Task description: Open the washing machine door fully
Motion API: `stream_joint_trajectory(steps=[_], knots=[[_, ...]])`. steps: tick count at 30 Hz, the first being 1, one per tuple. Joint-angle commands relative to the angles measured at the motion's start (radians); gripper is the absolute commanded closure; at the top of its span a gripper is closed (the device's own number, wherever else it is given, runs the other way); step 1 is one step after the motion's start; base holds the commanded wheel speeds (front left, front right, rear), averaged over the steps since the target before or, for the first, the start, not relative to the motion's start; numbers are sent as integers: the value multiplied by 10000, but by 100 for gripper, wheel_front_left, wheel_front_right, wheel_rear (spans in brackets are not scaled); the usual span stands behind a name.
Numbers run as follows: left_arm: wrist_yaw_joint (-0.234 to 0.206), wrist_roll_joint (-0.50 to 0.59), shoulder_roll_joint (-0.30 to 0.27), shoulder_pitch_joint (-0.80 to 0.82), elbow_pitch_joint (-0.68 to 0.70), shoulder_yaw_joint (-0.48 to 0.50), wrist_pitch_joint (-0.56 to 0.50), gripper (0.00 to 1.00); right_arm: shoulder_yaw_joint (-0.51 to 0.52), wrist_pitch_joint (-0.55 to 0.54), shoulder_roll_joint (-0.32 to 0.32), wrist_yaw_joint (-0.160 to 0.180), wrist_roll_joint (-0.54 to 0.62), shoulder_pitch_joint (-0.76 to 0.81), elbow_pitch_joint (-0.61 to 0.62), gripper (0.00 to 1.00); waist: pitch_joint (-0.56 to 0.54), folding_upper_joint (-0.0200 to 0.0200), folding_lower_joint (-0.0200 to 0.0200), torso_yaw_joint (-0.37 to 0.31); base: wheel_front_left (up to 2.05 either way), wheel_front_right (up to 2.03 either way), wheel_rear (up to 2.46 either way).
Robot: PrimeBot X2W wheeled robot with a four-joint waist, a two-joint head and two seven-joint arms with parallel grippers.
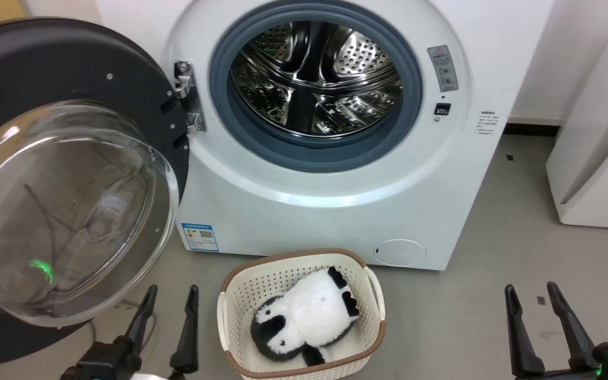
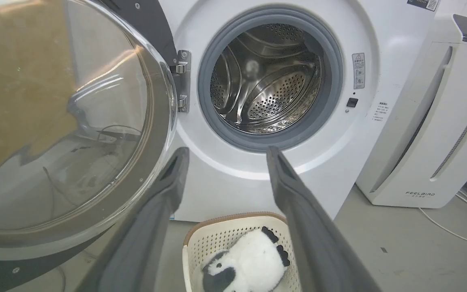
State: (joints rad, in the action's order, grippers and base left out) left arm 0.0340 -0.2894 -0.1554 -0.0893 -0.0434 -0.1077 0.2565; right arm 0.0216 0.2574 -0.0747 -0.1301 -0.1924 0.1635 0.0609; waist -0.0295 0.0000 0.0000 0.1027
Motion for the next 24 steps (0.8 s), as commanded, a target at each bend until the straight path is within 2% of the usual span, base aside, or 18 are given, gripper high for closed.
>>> stream_joint_trajectory(steps=[1, 12, 24], knots=[[-36, 135, 92, -180, 7, 48, 50, 0, -6, 43, -42, -6, 74, 199, -24, 0, -4, 0, 0, -46, 0, 0, 0], [119, 749, 580, -372, -30, 98, 52, 0, 6, 43, -29, -6, 57, 220, -89, 0, 103, 0, 0, -114, 0, 0, 0], [325, 1083, 737, -299, -230, 293, 52, 0, -2, 43, 23, -6, 24, 133, -182, 0, 150, 0, 0, -125, 0, 0, 0]])
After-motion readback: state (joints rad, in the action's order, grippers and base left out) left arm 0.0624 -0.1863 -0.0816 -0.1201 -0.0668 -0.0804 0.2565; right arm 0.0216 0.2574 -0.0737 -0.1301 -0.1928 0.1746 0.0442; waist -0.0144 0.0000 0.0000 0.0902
